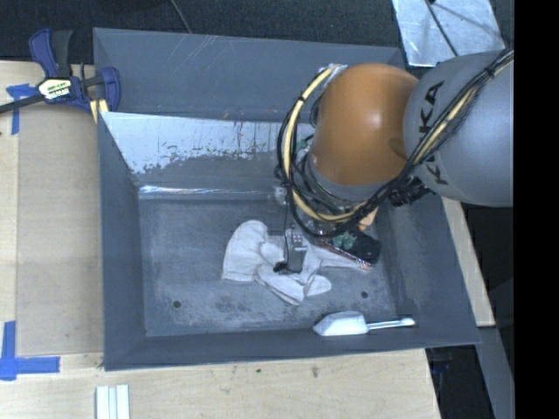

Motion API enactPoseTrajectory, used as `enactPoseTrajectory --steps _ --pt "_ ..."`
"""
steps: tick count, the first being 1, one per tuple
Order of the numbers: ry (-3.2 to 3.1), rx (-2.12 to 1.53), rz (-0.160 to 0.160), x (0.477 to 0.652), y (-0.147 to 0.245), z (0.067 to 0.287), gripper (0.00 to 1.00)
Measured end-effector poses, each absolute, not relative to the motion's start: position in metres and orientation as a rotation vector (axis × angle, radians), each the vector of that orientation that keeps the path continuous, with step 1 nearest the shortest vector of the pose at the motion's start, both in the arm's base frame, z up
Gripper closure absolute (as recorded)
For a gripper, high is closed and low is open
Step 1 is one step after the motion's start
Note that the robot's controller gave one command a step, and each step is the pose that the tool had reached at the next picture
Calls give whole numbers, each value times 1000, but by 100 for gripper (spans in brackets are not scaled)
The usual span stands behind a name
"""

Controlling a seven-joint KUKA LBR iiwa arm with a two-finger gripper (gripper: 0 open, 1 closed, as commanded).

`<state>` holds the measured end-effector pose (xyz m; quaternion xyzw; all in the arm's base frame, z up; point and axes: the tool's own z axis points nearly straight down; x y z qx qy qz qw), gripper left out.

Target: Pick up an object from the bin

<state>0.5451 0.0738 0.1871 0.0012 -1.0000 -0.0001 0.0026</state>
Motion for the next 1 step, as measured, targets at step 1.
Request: enactPoseTrajectory --steps 1 --pt "-3145 0 -1 547 73 192 0"
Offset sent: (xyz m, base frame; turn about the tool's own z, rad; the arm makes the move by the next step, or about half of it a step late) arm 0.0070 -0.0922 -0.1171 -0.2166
